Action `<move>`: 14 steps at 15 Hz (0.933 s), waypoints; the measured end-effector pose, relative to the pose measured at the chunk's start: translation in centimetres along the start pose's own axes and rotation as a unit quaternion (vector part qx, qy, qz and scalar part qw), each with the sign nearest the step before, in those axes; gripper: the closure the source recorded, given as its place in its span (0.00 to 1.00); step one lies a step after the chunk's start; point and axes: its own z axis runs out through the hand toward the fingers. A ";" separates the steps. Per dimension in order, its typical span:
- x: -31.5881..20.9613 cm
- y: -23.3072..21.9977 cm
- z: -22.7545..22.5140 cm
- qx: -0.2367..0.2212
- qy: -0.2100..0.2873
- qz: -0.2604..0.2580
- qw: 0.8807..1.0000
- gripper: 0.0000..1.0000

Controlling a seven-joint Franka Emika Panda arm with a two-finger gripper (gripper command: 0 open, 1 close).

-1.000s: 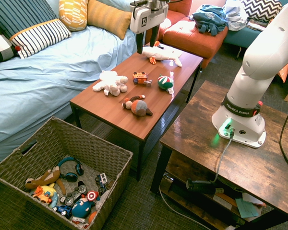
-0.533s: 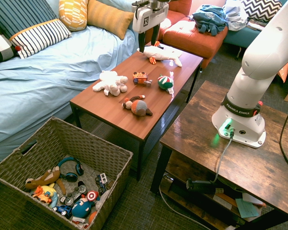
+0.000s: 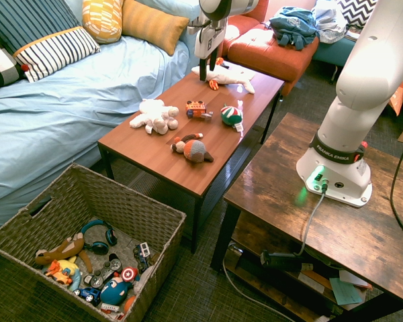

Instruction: Put the toy car in the basket

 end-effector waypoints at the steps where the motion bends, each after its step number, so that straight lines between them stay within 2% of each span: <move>1: 0.7 0.1 1.4 -0.004 -0.005 -0.001 1.000 0.00; 3: 1.5 0.4 4.0 -0.014 -0.007 -0.015 1.000 0.00; 9: 2.5 -1.0 11.8 -0.027 0.043 -0.065 0.997 0.00; 13: 4.4 -1.9 14.0 -0.021 0.043 -0.101 0.994 0.00; 14: 4.6 -1.9 14.4 -0.020 0.042 -0.109 0.993 1.00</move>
